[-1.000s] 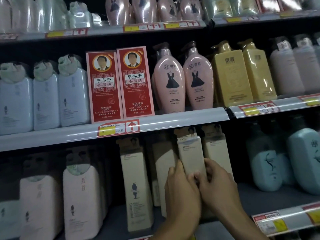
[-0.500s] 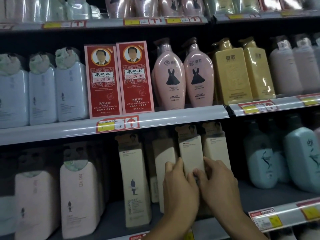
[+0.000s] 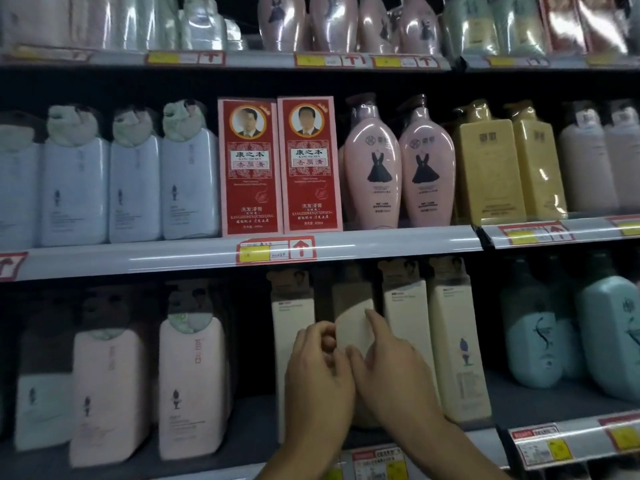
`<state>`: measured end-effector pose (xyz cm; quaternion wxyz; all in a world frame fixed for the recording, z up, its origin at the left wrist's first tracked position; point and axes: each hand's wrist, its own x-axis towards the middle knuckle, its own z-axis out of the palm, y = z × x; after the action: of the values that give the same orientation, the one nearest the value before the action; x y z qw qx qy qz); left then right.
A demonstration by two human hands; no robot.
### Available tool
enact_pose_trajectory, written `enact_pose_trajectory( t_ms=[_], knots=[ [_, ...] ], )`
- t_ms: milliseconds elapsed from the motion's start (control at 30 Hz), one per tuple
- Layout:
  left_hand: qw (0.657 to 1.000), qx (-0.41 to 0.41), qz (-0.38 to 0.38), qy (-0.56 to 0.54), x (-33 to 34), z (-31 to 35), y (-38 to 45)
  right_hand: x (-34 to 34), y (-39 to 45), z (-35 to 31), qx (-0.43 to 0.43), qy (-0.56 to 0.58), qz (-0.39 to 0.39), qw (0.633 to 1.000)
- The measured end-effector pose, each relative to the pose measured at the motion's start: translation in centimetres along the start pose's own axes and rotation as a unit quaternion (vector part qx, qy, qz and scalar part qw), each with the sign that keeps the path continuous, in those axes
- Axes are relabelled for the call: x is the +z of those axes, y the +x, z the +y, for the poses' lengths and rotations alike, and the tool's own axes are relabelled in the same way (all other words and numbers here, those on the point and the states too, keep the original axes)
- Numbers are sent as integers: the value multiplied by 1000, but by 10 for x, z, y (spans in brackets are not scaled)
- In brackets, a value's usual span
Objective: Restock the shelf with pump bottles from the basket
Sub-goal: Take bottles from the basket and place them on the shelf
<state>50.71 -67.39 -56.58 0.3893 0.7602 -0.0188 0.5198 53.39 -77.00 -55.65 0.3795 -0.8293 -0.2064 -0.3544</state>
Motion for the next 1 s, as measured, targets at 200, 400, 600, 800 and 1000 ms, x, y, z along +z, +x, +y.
enact_pose_trajectory(
  t_ms=[200,400,600,800,1000],
  knots=[
    [985,-78,-148,-49,-12,-1,-1,12,9,-8,30,-11,-21,999],
    [959,-140,-208,-129,-20,4,2,24,-15,-2,107,-6,-30,994],
    [932,-198,-254,-167,-16,-4,3,36,-29,6,190,107,-73,973],
    [937,-196,-233,-172,-20,-5,8,39,-49,3,120,41,-89,988],
    [965,-159,-178,-105,-38,-17,2,30,-35,18,161,66,33,984]
  ],
)
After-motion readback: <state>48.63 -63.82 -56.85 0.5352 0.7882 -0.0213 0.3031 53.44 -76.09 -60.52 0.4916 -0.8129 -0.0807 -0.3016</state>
